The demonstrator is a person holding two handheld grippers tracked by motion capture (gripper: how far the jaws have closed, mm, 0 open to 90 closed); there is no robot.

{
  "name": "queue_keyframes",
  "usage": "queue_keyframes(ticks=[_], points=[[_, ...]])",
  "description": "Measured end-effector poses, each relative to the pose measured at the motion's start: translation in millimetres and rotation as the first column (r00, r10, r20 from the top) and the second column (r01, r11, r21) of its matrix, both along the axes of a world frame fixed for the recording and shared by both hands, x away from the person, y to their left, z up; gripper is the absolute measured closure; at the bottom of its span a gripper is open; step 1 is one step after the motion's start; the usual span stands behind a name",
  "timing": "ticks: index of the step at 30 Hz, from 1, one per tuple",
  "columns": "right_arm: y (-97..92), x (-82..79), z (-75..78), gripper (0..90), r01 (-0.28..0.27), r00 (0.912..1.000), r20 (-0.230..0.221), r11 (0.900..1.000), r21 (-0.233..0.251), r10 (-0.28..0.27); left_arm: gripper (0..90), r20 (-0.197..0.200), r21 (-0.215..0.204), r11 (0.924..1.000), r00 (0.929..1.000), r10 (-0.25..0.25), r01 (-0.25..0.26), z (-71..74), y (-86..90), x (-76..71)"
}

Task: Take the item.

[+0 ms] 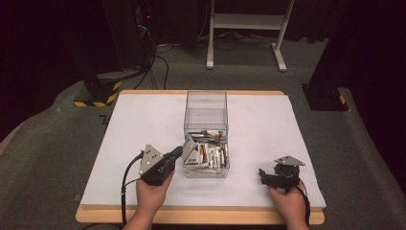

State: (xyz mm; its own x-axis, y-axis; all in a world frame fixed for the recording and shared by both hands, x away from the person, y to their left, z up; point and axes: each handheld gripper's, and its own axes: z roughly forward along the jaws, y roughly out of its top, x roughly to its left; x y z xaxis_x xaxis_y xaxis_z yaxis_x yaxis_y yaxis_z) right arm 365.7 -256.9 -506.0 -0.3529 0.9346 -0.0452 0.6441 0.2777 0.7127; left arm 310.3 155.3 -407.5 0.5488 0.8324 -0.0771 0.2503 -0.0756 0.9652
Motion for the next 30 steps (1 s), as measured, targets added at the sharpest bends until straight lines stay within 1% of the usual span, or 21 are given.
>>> queue_keyframes(ticks=[9, 25, 30], points=[[0.0, 0.0, 0.0, 10.1, 0.0, 1.0, 0.0, 1.0, 0.0, 0.0, 90.0, 0.028, -0.012, 0.9999, 0.9996, -0.005, 0.005, 5.9, 0.6, -2.3], [0.1, -0.1, 0.0, 10.1, 0.0, 1.0, 0.0, 1.0, 0.0, 0.0, 90.0, 0.057, -0.037, 0.9993, 0.9984, 0.001, 0.001, 15.0, 8.0, -7.1], [0.2, -0.2, 0.1, 10.2, 0.002, 1.0, -0.001, 1.0, 0.001, -0.002, 90.0, 0.067, -0.037, 0.9993, 0.9978, 0.004, -0.002, 17.4, 11.5, -8.2]])
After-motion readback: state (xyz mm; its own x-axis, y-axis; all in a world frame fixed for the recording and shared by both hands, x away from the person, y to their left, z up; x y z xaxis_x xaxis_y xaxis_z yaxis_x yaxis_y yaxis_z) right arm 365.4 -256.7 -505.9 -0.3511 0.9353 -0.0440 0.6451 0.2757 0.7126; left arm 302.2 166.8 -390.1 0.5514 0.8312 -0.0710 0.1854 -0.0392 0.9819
